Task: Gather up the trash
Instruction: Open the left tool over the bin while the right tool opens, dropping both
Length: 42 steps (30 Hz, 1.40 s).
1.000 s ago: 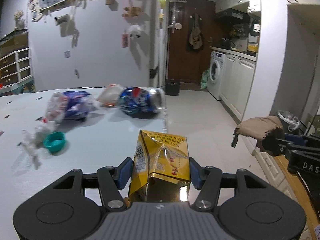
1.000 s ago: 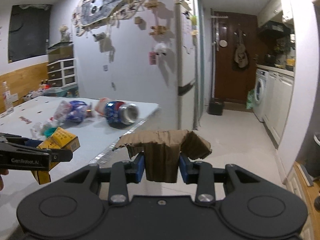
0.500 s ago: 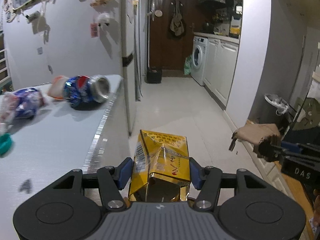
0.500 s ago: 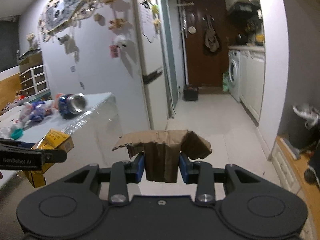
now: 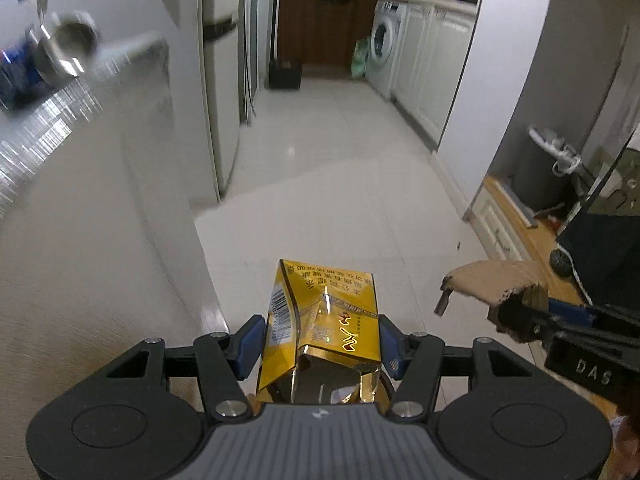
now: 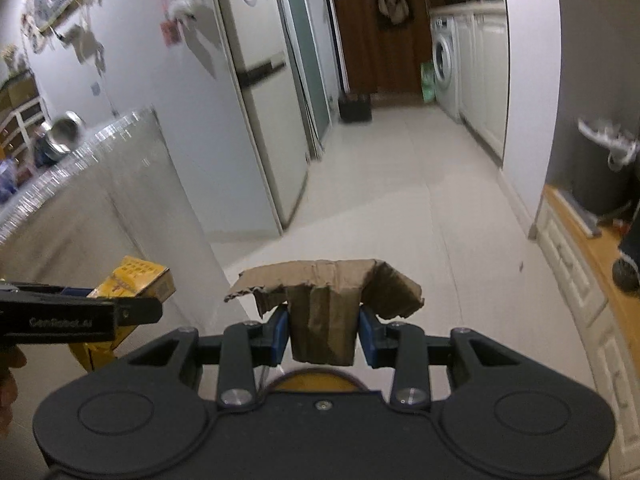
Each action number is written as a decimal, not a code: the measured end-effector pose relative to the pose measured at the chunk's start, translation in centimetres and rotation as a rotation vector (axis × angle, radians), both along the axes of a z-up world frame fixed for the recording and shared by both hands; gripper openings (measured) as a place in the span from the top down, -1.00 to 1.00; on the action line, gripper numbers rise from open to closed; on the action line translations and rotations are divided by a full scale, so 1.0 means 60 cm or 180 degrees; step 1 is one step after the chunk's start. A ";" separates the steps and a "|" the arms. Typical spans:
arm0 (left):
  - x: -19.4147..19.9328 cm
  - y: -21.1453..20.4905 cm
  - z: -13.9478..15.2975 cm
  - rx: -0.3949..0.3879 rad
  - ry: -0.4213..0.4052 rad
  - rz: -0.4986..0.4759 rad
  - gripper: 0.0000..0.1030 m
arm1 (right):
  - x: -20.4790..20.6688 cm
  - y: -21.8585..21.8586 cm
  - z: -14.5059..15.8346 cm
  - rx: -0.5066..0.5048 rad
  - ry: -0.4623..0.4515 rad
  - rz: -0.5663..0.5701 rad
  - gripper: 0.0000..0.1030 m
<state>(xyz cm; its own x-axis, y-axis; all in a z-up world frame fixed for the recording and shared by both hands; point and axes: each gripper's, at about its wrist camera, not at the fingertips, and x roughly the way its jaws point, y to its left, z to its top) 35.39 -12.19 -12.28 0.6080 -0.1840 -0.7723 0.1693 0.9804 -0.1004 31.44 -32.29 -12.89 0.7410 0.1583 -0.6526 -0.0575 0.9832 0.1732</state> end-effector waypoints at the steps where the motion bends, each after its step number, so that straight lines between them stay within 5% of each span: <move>1: 0.009 -0.004 -0.016 -0.0001 0.0073 0.0000 -0.15 | 0.008 -0.001 -0.014 -0.0011 0.0079 -0.0015 0.28; 8: 0.074 -0.023 -0.111 -0.0047 0.0605 0.0088 -0.15 | 0.053 -0.001 -0.112 -0.0068 0.0638 -0.0066 0.28; 24: 0.126 0.003 -0.287 0.0161 0.1204 0.0132 -0.15 | 0.121 0.022 -0.267 0.0068 0.1485 -0.0083 0.26; 38: 0.135 0.018 -0.342 0.0232 0.1427 0.0030 -0.15 | 0.148 0.043 -0.287 0.0464 0.1227 -0.0161 0.16; 42: 0.139 0.019 -0.346 0.0211 0.1472 0.0033 -0.15 | 0.151 0.043 -0.294 0.0425 0.1229 -0.0164 -0.23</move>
<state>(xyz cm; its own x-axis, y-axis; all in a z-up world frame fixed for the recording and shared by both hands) 43.76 -11.08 -33.02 0.1985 -0.1207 -0.9726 0.1116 0.9887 -0.0999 40.50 -29.73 -30.54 0.4548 0.2295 -0.8605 0.0855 0.9505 0.2987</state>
